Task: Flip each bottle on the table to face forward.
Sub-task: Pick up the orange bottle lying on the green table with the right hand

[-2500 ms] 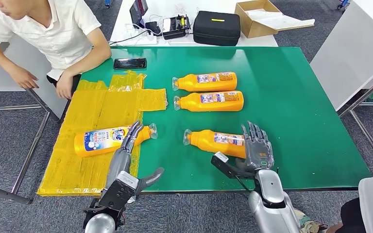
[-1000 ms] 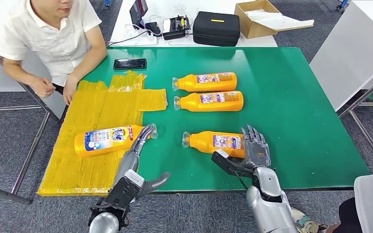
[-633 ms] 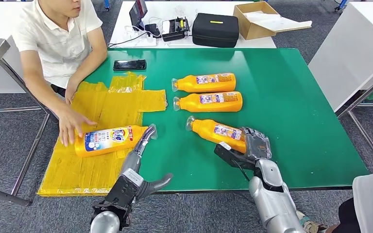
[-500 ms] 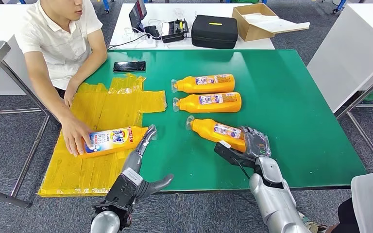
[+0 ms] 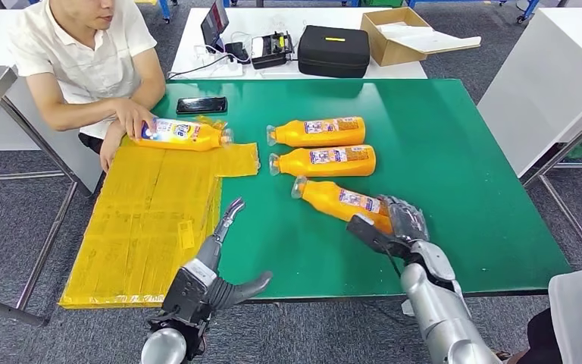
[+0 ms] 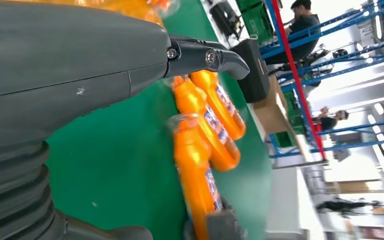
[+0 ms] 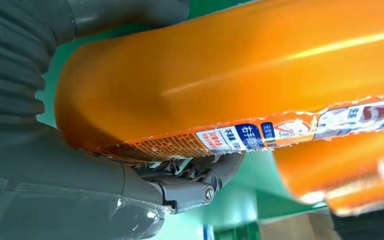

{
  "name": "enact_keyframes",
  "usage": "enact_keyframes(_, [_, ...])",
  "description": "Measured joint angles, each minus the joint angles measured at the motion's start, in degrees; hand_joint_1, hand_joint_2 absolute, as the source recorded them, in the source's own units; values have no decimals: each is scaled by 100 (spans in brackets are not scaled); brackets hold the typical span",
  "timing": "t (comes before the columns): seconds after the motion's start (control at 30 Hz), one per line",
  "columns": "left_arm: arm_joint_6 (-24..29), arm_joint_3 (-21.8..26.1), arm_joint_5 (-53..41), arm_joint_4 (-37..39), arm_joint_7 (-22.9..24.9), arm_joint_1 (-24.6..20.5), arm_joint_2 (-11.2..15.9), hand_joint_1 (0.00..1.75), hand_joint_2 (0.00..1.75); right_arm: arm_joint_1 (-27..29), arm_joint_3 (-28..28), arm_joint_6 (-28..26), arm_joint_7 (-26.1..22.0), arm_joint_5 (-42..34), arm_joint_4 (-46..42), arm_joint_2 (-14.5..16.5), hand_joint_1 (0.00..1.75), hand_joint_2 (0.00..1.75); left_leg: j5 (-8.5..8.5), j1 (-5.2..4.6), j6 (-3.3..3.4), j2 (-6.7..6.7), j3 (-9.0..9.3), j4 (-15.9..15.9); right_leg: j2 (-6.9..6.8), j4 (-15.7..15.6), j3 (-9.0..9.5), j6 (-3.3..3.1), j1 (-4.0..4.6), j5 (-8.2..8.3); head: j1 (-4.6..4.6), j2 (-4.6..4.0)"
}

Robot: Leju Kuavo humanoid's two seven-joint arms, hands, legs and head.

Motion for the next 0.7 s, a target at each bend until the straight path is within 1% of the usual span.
enact_keyframes(0.07, [-27, 3, 459, 5, 53, 0, 0, 0, 175, 73, -126, 196, -430, -636, -24, -50, 175, 175, -3, 0, -2, 12, 1, 0, 10, -1, 19, 0, 1, 4, 0, 0])
enact_keyframes(0.1, [-24, 7, 619, 9, 74, -1, 0, 0, 175, 107, -166, 263, -536, -821, -47, -63, 175, 175, -3, 0, -3, 19, 1, 1, 17, 0, 30, -2, 3, 6, -1, 0])
enact_keyframes(0.23, [133, 35, 1116, 24, 139, 3, 0, 0, 175, 329, -217, 418, -661, -1482, -321, -96, 175, 175, -2, 3, -5, 30, 0, 1, 26, 0, 49, -6, 12, 8, 0, 0])
enact_keyframes(0.33, [167, 108, 1594, 37, 317, 17, -1, 0, 175, 560, -180, 610, -694, -2086, -729, -107, 175, 175, -2, 4, -6, 29, -9, 0, 26, 1, 49, -7, 12, 6, -1, 0])
enact_keyframes(0.47, [152, 209, 2408, 263, 656, 24, -4, 0, 175, 745, 8, 754, -900, -2561, -1100, -155, 175, 175, -3, 4, -6, 30, -32, -1, 26, 2, 29, -7, 11, 7, 0, 0])
enact_keyframes(0.6, [100, 244, 2665, 719, 603, 24, -4, 0, 175, 813, 273, 831, -1028, -2892, -1355, -163, 175, 175, 4, 3, -2, 27, -60, 1, 24, 3, 7, -6, 7, 9, 0, 0])
enact_keyframes(0.7, [-47, 242, 2804, 996, 636, 9, -3, 0, 175, 820, 467, 873, -1101, -3021, -1494, -155, 175, 175, 7, 3, 0, 21, -78, 1, 19, 6, -4, -5, 5, 9, 0, 0])
